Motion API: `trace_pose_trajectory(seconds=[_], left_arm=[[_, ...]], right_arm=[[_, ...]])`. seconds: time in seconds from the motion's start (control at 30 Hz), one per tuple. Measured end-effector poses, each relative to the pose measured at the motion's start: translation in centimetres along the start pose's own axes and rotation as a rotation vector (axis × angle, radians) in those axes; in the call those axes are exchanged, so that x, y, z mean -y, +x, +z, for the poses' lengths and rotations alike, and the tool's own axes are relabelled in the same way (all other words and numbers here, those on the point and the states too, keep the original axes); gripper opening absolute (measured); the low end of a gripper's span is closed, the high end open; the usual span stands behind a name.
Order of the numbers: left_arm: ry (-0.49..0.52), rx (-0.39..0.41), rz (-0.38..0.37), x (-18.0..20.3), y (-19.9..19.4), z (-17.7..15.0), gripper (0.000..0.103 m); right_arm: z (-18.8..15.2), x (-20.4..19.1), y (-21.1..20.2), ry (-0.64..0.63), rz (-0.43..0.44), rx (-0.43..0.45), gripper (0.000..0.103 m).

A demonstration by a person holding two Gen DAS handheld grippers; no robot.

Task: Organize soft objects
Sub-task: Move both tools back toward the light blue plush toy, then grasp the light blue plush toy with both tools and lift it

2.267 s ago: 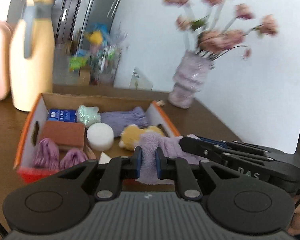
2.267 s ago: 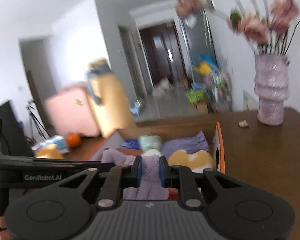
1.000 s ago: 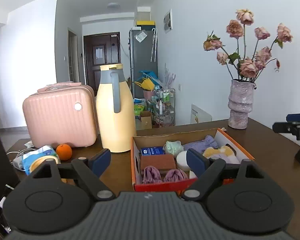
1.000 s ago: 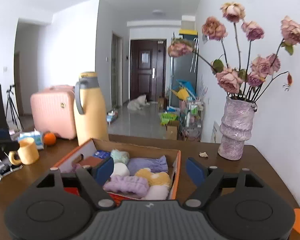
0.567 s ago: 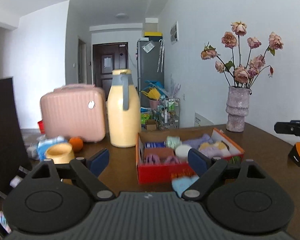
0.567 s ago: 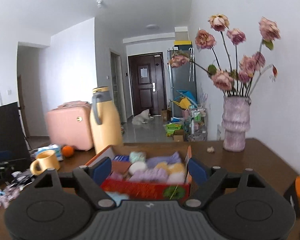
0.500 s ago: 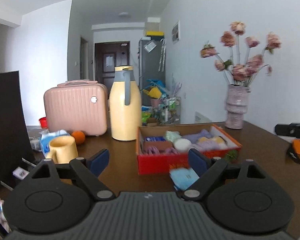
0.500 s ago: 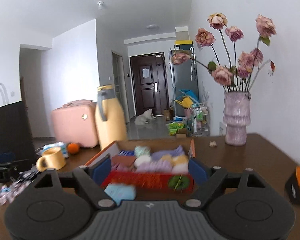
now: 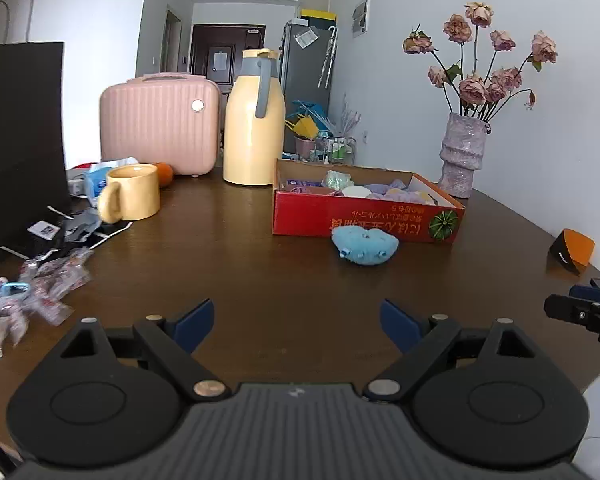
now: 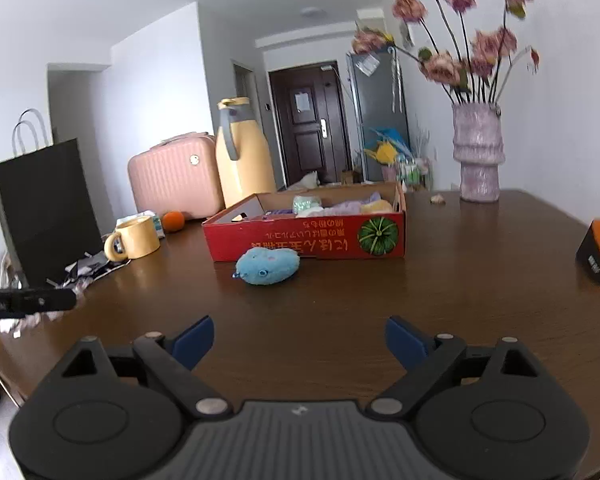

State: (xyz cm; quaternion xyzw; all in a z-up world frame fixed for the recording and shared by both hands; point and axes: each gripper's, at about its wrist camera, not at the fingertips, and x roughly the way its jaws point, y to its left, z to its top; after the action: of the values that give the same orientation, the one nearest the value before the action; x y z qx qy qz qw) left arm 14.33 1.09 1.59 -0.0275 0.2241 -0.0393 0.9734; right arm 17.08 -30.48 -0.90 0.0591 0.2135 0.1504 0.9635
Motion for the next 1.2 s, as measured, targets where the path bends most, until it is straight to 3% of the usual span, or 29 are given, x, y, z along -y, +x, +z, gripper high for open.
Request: trace_pose_trajectory(seconds=[0.17,0.23,0.33,0.5,0.67,0.77,0.8,0.87,1.2], left_arm=[[-0.009,-0.033,-0.034,0.1,4.6,1.7,0.085],[-0.021,-0.063,-0.083,0.1,7.3,2.7,0.07],[-0.076,-0.143,-0.17,-0.3,12.8,4.8,0.059],[-0.079,-0.206,-0.232,0.2,21.1,7.9,0.057],[-0.144,-0.294,-0.298,0.6,27.2,8.1,0.05],[-0.2,-0.294,-0.349,0.0,28.1,7.2,0.027],[-0.209,-0.298,-0.372,-0.3,28.1,7.2,0.025],[-0.234,-0.305,-0.413,-0.6,28.2,7.3,0.023],[-0.225,-0.288,-0.419,-0.4,28.0,7.1,0.021]], right_arm=[[1.7,0.5,5.1,0.041,0.033,-0.049,0.084],[3.0,1.0,7.9,0.056,0.046,-0.07,0.077],[5.1,2.1,13.0,0.101,0.077,-0.097,0.067],[7.5,3.0,21.7,0.162,0.144,-0.174,0.059],[7.1,3.3,27.5,0.22,0.198,-0.254,0.041],[6.6,3.4,27.8,0.232,0.252,-0.246,0.033],[6.6,3.5,27.8,0.234,0.259,-0.247,0.033],[6.2,3.7,28.0,0.251,0.274,-0.249,0.032],[6.2,4.2,28.0,0.276,0.306,-0.251,0.028]])
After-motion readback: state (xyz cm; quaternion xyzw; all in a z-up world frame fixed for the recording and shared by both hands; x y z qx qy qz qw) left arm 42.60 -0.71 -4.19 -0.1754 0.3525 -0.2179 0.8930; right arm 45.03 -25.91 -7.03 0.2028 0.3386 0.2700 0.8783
